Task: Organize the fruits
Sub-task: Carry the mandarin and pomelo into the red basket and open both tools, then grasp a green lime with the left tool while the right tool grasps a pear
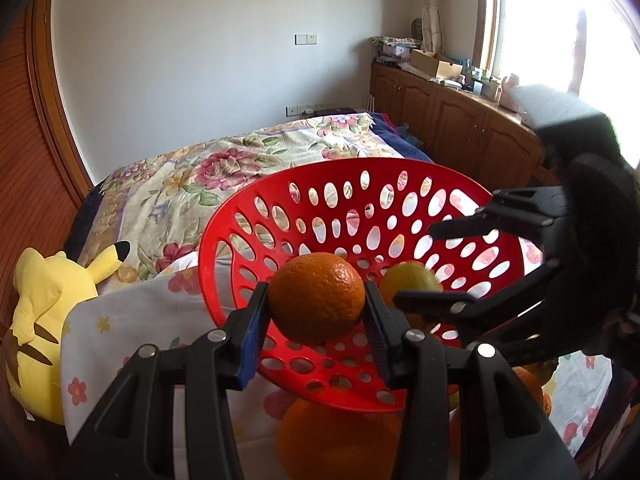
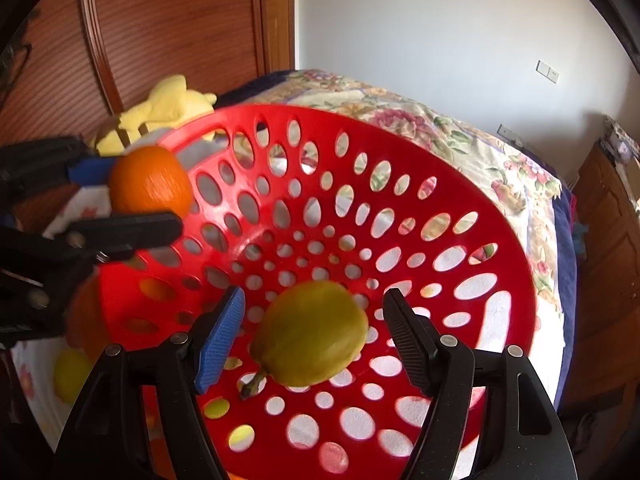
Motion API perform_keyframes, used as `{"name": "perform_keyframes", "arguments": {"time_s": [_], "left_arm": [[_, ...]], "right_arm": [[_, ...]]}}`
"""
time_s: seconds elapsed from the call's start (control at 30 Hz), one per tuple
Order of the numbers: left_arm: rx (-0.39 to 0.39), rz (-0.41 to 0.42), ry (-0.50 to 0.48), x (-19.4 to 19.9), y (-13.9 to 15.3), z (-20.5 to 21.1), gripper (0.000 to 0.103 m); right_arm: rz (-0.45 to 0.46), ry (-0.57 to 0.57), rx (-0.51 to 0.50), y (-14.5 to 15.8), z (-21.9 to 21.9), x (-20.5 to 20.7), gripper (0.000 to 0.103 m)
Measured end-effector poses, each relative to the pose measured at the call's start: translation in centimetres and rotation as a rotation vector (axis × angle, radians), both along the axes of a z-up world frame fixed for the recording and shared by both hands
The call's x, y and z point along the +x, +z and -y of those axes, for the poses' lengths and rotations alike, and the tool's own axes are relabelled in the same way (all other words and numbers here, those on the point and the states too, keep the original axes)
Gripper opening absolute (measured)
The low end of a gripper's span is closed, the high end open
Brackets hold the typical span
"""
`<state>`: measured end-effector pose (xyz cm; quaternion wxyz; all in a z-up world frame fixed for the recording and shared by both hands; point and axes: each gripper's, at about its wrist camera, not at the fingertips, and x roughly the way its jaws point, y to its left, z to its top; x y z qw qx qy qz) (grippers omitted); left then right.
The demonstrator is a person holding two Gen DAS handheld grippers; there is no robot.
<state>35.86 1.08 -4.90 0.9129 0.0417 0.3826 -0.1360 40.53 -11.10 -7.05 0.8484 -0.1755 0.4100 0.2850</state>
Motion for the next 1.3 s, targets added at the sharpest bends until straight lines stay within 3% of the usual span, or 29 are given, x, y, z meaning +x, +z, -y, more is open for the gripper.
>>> {"name": "perform_keyframes", "arguments": {"time_s": [0.37,0.6,1.03,1.3], "left_arm": [[0.017,0.012,-0.003,0.2,0.3,1.2,0.047],[-0.011,0.039,0.011,-2.1,1.3,0.9,0.049],[-0.056,0.093,0.023,-10.2,1.3,-0.5,0.058],[-0.056,0.093,0.036,-13.9,-1.1,-1.3,0.059]], "right_arm": [[0.087,-0.048,0.118,3.5,2.7,-3.2,0.073],[0.135,-0.074,0.155,4.4,4.1,-5.9,0.074],[0.155,-0.182,0.210,2.8,7.8,-12.2,0.074],[0.145,-0.242,0.230,0.6,9.2,-14.8,0.074]]}}
